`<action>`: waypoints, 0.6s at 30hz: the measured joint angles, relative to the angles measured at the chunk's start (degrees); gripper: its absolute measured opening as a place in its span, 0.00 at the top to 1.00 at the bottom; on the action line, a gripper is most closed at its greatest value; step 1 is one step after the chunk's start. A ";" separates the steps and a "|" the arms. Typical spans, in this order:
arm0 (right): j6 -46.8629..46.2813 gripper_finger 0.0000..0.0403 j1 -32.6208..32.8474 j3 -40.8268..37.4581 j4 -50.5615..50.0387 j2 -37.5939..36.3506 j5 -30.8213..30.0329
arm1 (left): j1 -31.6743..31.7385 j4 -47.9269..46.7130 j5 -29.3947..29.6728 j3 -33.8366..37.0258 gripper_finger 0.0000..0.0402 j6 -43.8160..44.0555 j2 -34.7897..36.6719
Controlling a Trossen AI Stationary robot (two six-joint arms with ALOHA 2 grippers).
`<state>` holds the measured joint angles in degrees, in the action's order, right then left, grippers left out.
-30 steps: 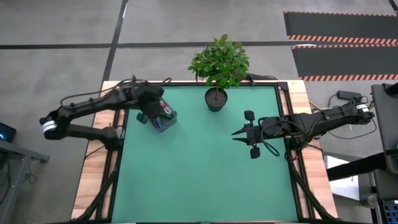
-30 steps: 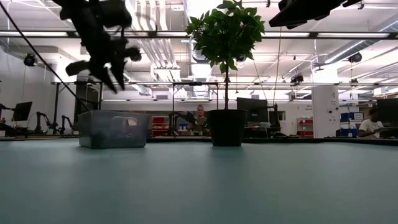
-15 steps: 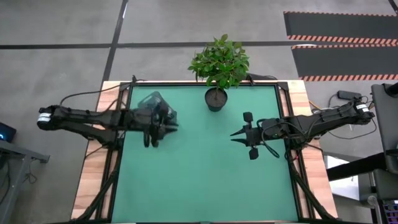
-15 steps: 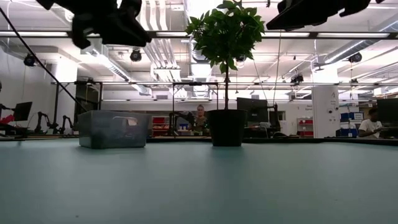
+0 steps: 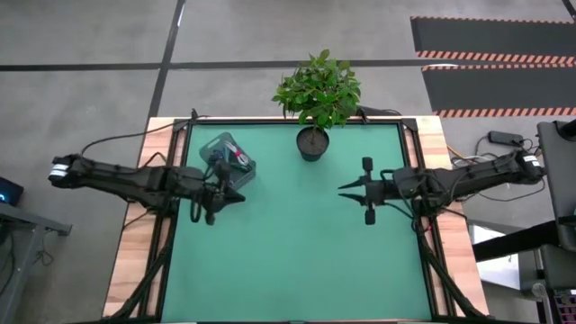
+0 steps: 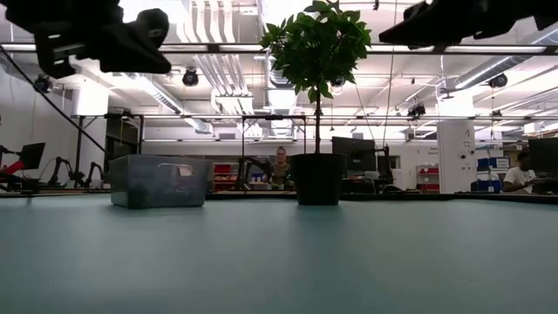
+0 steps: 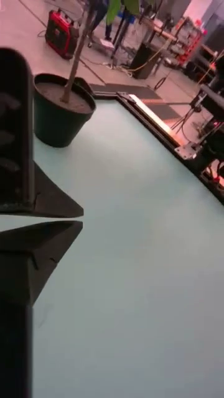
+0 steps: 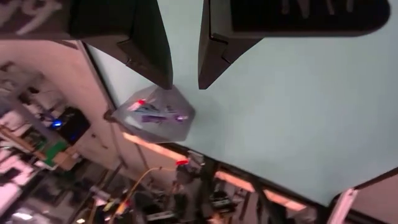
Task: Pick and place USB-C Cables
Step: Return to Home Position
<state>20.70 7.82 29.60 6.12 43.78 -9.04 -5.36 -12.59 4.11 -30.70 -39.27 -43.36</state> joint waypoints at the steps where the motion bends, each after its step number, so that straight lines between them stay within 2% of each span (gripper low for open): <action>1: 0.20 0.83 -0.73 -1.03 1.18 -0.80 0.00 | 0.02 0.04 -0.02 0.62 0.99 0.06 1.17; 6: -0.86 0.83 -5.49 -4.86 2.70 -5.08 0.25 | 0.16 0.10 0.05 3.55 0.98 0.43 7.67; 10: -1.93 0.83 -8.45 -7.08 2.70 -9.01 3.32 | 0.62 0.43 0.61 5.71 1.00 3.70 12.74; 18: -2.69 0.83 -10.50 -11.57 2.64 -16.68 3.54 | 0.86 0.18 1.64 10.82 1.00 7.21 20.53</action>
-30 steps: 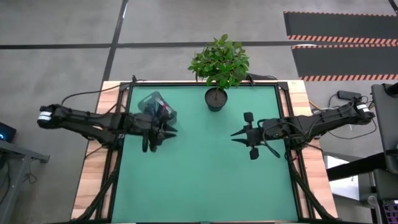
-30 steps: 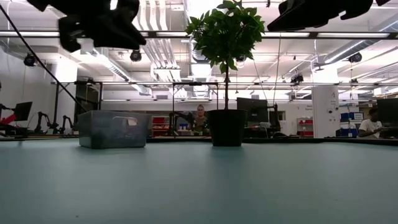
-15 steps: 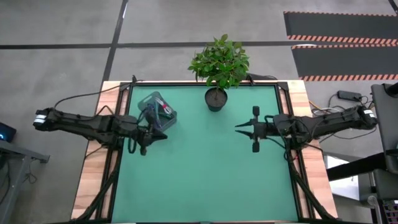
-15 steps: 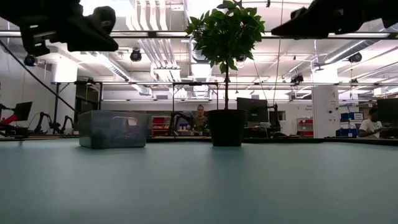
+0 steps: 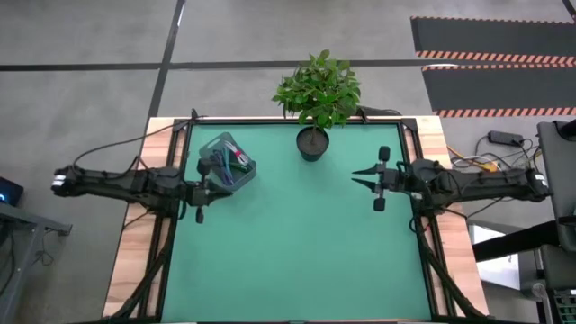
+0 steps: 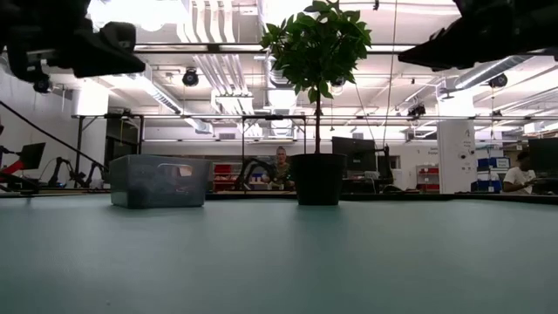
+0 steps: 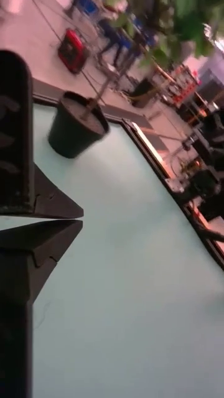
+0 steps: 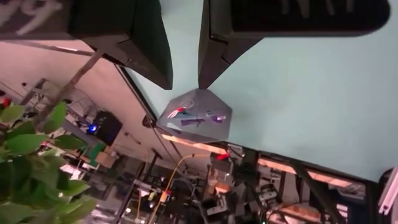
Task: Pick and place USB-C Cables
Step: Return to Home Position
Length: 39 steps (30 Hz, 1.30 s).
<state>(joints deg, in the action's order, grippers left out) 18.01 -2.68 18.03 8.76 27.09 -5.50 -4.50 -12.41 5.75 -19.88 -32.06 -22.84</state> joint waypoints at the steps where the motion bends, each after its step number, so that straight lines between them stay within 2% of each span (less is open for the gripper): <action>1: 0.01 0.83 0.00 -0.47 0.10 -0.87 0.00 | 0.00 -0.10 0.92 0.69 1.00 0.28 0.96; 6: 0.01 0.83 0.00 -2.53 -0.12 -5.67 0.00 | 0.01 -0.06 3.88 3.72 1.00 0.36 6.49; 20: -2.99 0.83 0.00 -3.49 -10.12 -17.94 -0.02 | 0.01 0.04 3.83 10.25 1.00 6.46 22.26; 32: -3.08 0.83 0.00 -3.66 -16.35 -27.06 0.03 | 0.01 0.62 2.09 15.07 1.00 13.67 21.59; 39: -3.17 0.83 0.00 -4.79 -16.68 -26.47 1.46 | -0.01 1.85 -0.34 15.41 1.00 15.35 20.92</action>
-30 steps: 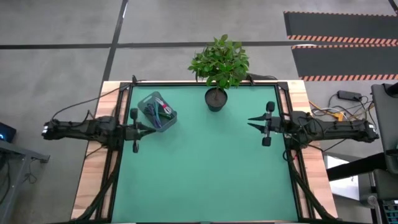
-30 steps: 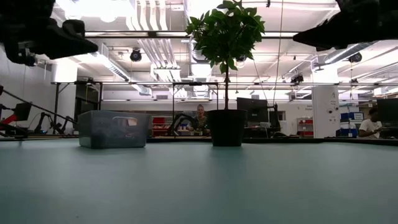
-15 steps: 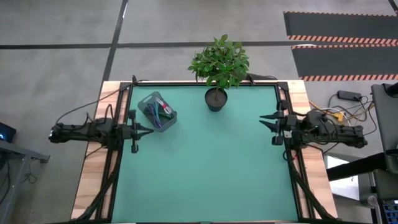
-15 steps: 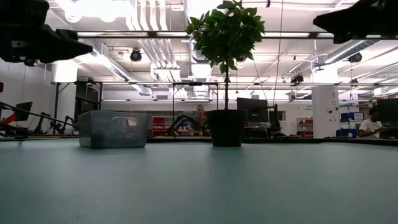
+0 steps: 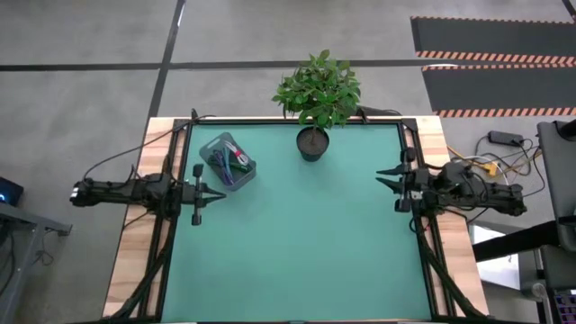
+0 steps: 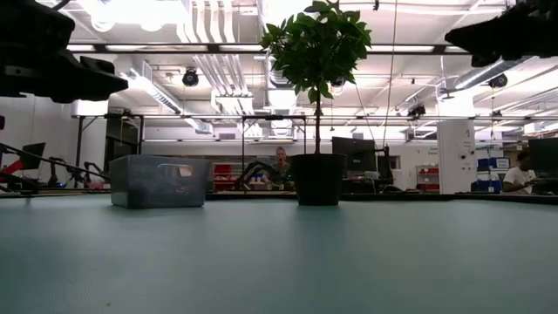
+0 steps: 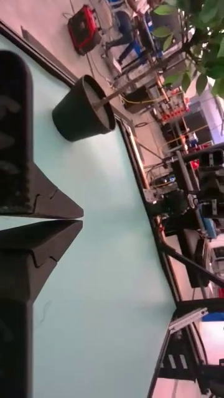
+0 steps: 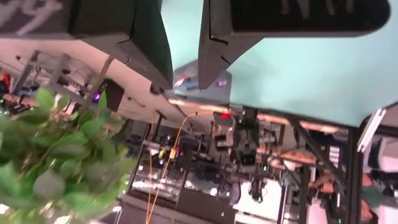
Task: Pick and place USB-C Cables
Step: Return to Home Position
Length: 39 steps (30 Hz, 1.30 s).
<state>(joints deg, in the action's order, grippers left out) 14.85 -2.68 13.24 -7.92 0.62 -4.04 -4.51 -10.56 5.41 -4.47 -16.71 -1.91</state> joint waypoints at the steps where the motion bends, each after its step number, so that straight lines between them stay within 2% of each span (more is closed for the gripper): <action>1: -0.02 0.83 0.00 -0.46 0.01 -0.20 0.02 | 0.00 0.20 -0.17 0.12 1.00 0.08 -0.12; 7: -1.29 0.83 0.00 -6.01 4.15 -0.57 0.03 | -0.03 10.89 -6.23 3.76 1.00 4.51 -0.37; 11: -2.30 0.83 0.00 -12.42 9.89 -0.57 -0.01 | -0.04 11.69 -7.87 4.04 1.00 4.88 -0.60; 20: -5.16 0.83 -0.07 -12.53 10.31 0.18 -2.11 | -0.02 11.80 -7.91 4.13 1.00 4.18 -2.29; 39: -7.40 0.83 -0.04 -12.53 10.05 0.28 -1.96 | 0.00 12.93 -8.16 4.20 1.00 4.05 -2.95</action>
